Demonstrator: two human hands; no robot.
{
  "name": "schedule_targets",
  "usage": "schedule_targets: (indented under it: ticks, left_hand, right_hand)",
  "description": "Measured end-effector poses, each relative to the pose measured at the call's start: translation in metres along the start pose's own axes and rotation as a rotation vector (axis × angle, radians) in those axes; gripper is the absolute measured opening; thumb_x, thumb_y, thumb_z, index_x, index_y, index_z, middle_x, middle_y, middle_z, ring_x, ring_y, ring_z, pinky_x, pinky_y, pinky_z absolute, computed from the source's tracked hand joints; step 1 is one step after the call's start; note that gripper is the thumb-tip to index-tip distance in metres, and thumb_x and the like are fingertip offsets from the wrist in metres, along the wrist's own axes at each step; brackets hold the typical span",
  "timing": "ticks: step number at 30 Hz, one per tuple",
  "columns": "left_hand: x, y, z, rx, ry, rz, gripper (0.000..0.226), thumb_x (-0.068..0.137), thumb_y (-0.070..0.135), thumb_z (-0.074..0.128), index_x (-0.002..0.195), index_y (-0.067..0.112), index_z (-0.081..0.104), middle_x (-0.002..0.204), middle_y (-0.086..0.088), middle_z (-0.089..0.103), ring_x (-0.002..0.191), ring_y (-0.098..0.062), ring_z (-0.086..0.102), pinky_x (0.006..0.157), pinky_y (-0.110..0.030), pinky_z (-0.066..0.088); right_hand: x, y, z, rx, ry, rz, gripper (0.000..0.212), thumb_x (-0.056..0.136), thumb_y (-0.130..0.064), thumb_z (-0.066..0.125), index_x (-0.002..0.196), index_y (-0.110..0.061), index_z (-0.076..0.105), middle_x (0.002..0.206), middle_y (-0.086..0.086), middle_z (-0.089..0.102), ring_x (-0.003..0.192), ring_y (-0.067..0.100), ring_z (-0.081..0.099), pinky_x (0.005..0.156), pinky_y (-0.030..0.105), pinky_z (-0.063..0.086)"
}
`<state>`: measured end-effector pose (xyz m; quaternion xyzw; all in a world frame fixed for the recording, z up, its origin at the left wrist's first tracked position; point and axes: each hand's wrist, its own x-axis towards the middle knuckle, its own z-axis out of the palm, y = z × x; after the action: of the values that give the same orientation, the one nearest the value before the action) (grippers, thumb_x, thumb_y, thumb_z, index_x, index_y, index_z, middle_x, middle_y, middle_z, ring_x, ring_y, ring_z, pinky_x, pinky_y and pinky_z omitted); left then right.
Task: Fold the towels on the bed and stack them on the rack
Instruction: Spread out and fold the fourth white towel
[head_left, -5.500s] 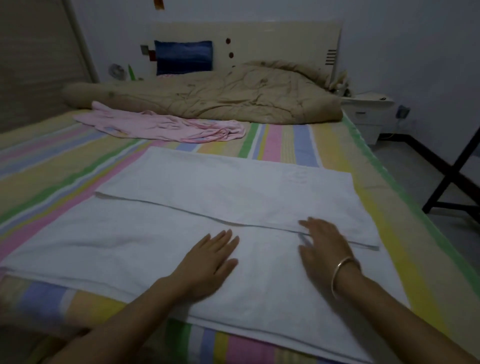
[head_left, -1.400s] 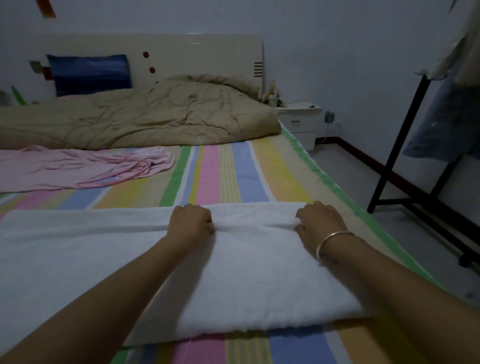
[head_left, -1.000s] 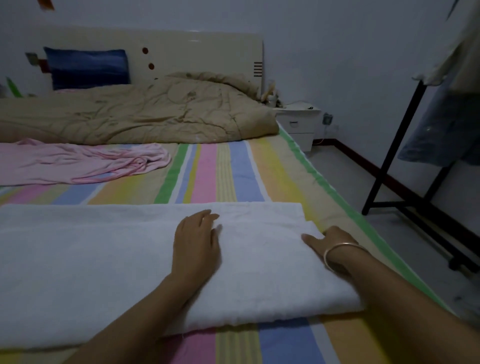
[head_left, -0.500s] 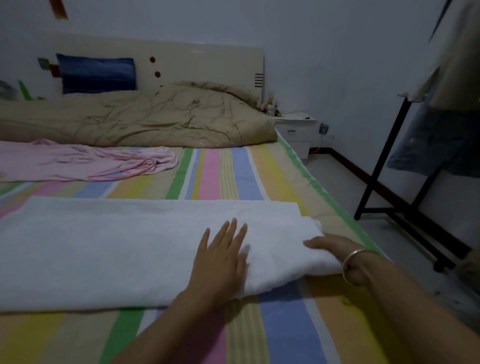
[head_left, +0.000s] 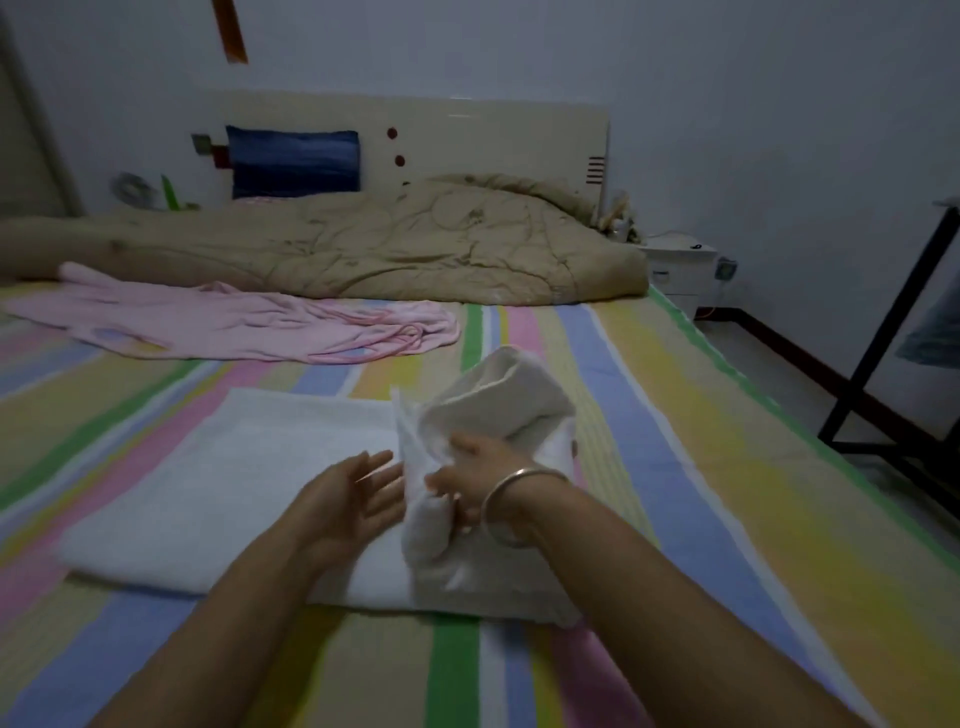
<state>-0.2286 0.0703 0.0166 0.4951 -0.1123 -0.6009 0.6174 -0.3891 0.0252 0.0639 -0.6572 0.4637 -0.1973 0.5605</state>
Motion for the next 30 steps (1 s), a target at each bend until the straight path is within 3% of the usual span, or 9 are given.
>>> schedule_targets:
  ticks: [3, 6, 8, 10, 13, 20, 23, 26, 30]
  left_hand:
    - [0.001, 0.008, -0.032, 0.224, 0.017, -0.066, 0.045, 0.102, 0.035, 0.038, 0.116, -0.001, 0.061, 0.09, -0.017, 0.07, 0.081, -0.031, 0.066, 0.072, -0.038, 0.049]
    - [0.006, 0.011, -0.026, 0.376, 0.062, -0.042, 0.047, 0.096, 0.042, 0.053, 0.121, 0.003, 0.06, 0.104, -0.018, 0.068, 0.092, -0.034, 0.064, 0.077, -0.041, 0.052]
    - [0.015, 0.009, -0.018, 0.511, 0.128, 0.111, 0.063, 0.088, 0.04, 0.067, 0.14, 0.011, 0.044, 0.134, -0.011, 0.055, 0.115, -0.034, 0.057, 0.095, -0.043, 0.049]
    - [0.023, 0.006, -0.014, 0.822, 0.217, 0.314, 0.078, 0.082, 0.04, 0.073, 0.147, 0.019, 0.034, 0.144, -0.009, 0.044, 0.126, -0.03, 0.049, 0.103, -0.038, 0.043]
    - [0.031, 0.001, -0.009, 1.234, 0.304, 0.409, 0.082, 0.075, 0.058, 0.07, 0.141, 0.02, 0.041, 0.139, -0.01, 0.048, 0.123, -0.028, 0.051, 0.101, -0.036, 0.044]
    - [0.046, 0.001, -0.003, 1.238, 0.275, 0.385, 0.075, 0.079, 0.052, 0.069, 0.139, 0.019, 0.038, 0.134, -0.005, 0.054, 0.118, -0.026, 0.054, 0.088, -0.031, 0.043]
    - [0.062, 0.0, -0.011, 1.287, 0.178, 0.375, 0.083, 0.076, 0.054, 0.072, 0.143, 0.021, 0.036, 0.14, -0.004, 0.048, 0.125, -0.024, 0.049, 0.099, -0.032, 0.041]
    - [0.076, -0.003, -0.024, 1.283, 0.085, 0.335, 0.083, 0.075, 0.052, 0.075, 0.143, 0.022, 0.036, 0.142, -0.004, 0.045, 0.126, -0.022, 0.047, 0.104, -0.031, 0.038]
    - [0.091, -0.007, -0.035, 1.285, 0.016, 0.335, 0.084, 0.074, 0.054, 0.075, 0.142, 0.024, 0.036, 0.14, -0.001, 0.046, 0.125, -0.02, 0.047, 0.105, -0.033, 0.038]
  right_hand:
    - [0.002, 0.016, 0.033, 0.232, -0.077, 0.139, 0.061, 0.093, -0.009, 0.058, 0.146, -0.012, 0.03, 0.12, 0.02, 0.051, 0.073, 0.03, 0.064, 0.063, 0.042, 0.056]
    - [0.003, 0.015, 0.027, 0.333, 0.013, 0.133, 0.047, 0.092, 0.0, 0.053, 0.136, -0.015, 0.042, 0.123, 0.021, 0.055, 0.061, 0.028, 0.064, 0.049, 0.036, 0.054]
    - [0.005, 0.021, 0.012, 0.113, 0.203, -0.011, 0.027, 0.09, -0.002, 0.054, 0.111, -0.017, 0.06, 0.099, 0.012, 0.068, 0.063, 0.024, 0.063, 0.056, 0.036, 0.056]
    - [0.006, 0.032, -0.013, -0.345, 0.464, -0.138, 0.02, 0.086, -0.013, 0.057, 0.099, -0.025, 0.067, 0.098, 0.001, 0.071, 0.083, 0.021, 0.064, 0.079, 0.034, 0.052]
    - [0.005, 0.052, -0.046, -0.683, 0.62, -0.198, 0.034, 0.083, -0.023, 0.053, 0.115, -0.024, 0.062, 0.118, 0.005, 0.061, 0.113, 0.028, 0.053, 0.094, 0.032, 0.038]
    - [0.063, 0.061, -0.088, -0.272, 0.463, 0.018, 0.05, 0.101, -0.032, 0.039, 0.146, -0.013, 0.033, 0.15, 0.01, 0.036, 0.137, 0.027, 0.036, 0.11, 0.032, 0.027]
    - [0.094, 0.043, -0.096, -0.196, 0.461, -0.028, 0.055, 0.102, -0.035, 0.038, 0.15, -0.01, 0.026, 0.155, 0.007, 0.027, 0.142, 0.022, 0.026, 0.112, 0.028, 0.02]
    - [0.119, 0.035, -0.101, -0.179, 0.392, 0.015, 0.06, 0.097, -0.036, 0.05, 0.147, -0.009, 0.032, 0.152, 0.009, 0.033, 0.136, 0.024, 0.036, 0.106, 0.029, 0.029]
    - [0.147, 0.032, -0.108, -0.27, 0.36, 0.11, 0.065, 0.086, -0.037, 0.068, 0.135, 0.0, 0.047, 0.135, 0.016, 0.052, 0.108, 0.025, 0.055, 0.083, 0.029, 0.04]
